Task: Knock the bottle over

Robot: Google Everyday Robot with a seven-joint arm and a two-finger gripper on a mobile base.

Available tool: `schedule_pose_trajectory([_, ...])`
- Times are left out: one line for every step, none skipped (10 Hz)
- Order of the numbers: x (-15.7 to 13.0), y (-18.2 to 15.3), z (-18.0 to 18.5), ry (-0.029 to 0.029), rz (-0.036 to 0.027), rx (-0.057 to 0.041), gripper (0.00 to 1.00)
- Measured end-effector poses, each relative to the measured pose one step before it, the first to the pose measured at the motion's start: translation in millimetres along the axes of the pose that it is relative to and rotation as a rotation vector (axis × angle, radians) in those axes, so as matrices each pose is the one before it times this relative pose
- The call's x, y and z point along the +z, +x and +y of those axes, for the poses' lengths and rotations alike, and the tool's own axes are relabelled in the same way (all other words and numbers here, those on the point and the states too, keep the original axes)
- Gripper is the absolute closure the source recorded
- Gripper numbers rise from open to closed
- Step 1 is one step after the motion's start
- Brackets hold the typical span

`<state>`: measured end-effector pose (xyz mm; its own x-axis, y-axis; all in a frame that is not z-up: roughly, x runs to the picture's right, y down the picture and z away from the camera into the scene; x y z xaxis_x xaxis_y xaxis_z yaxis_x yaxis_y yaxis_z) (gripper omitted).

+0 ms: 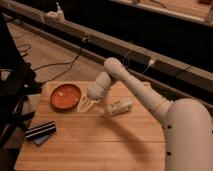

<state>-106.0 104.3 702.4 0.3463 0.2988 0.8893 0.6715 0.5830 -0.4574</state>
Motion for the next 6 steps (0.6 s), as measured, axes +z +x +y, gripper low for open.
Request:
schedule_pose_trajectory([1.75, 0.76, -0.01, -0.00344, -0.00049, 0.00061, 1.00])
schedule_pose_trajectory([-0.31, -1.10, -0.31, 0.00075, -0.00178, -0.00125, 0.97])
schedule_pose_trajectory([-0.75, 0.53, 0.36, 0.00178, 0.00032, 0.00103, 0.89])
schedule_pose_trajectory([0.03, -0.24, -0.20, 0.00035, -0.00043, -0.00054, 0.81])
schedule_pose_trajectory([0.59, -0.36, -0.53, -0.00114, 0.00105, -0.00107, 0.69])
schedule_pose_trajectory([0.07, 0.11, 0.04, -0.00001, -0.00038, 0.00022, 0.59])
